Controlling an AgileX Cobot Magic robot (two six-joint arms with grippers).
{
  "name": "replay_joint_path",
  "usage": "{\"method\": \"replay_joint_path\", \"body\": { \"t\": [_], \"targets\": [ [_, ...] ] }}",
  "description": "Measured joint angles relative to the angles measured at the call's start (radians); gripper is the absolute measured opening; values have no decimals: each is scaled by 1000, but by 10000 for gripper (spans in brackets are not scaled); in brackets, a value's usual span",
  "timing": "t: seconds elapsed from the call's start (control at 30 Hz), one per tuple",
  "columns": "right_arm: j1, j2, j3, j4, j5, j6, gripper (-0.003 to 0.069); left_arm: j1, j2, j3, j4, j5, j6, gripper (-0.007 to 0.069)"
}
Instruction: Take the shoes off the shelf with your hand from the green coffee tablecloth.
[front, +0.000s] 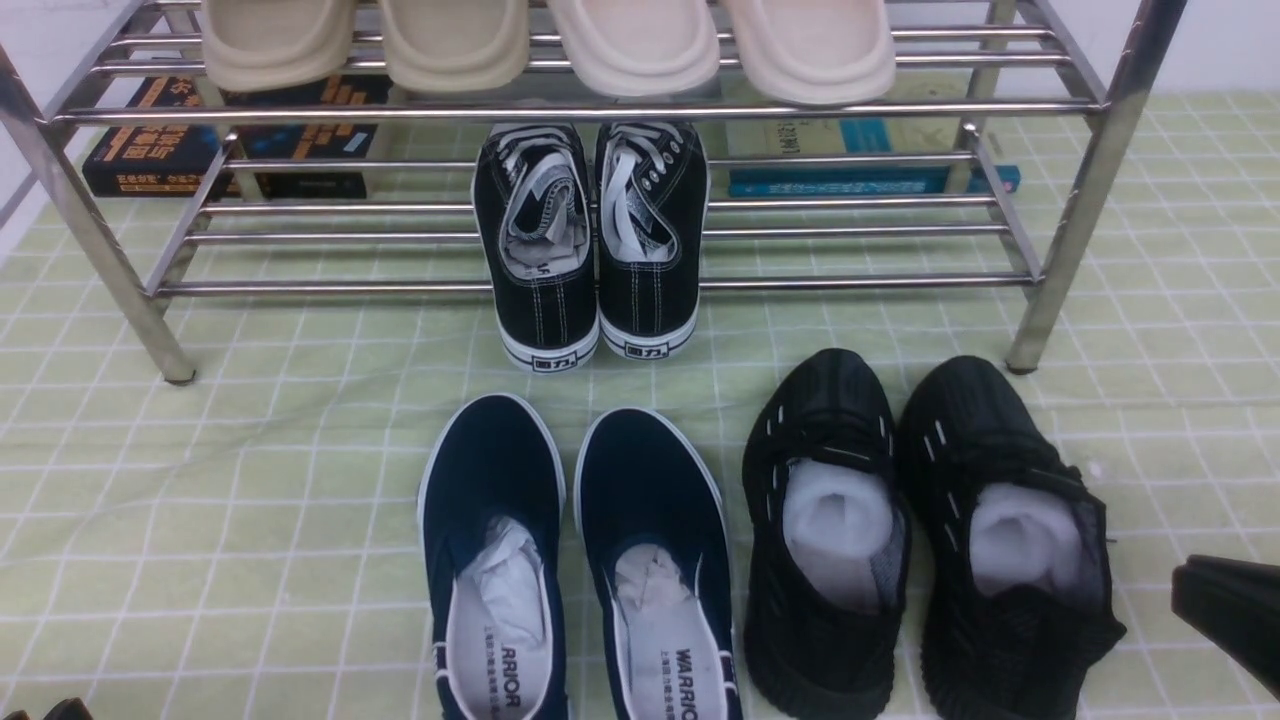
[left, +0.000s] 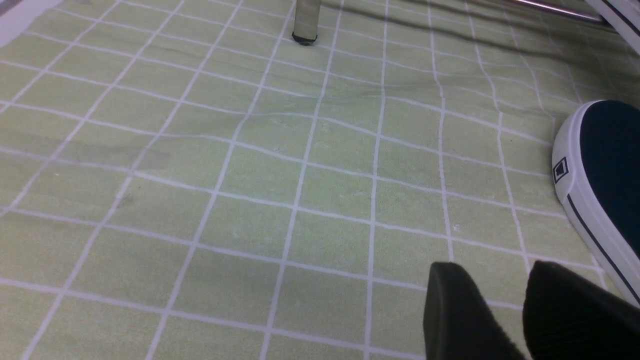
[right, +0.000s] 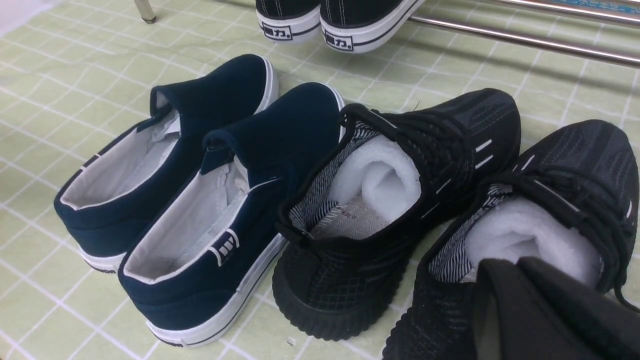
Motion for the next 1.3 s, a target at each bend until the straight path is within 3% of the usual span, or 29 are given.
{"method": "replay_joint_path", "body": {
  "t": [0.27,0.6,0.67,0.8,1.0,1.3],
  "targets": [
    [-63,-155,128,-13,-89,-1,60,0,0,0,0,0,0,240],
    [-417,-463,344,3,-119,-26,74,0,0,0,0,0,0,240],
    [-527,-503,381,83,-97,-92,79,0,0,0,0,0,0,240],
    [-607,-506,383,162,-55,-217,84,0,0,0,0,0,0,240],
    [-596,-506,379,157,28,-274,92,0,0,0,0,0,0,240],
    [-510,-506,372,107,67,-180,102,0,0,0,0,0,0,240]
  ]
}}
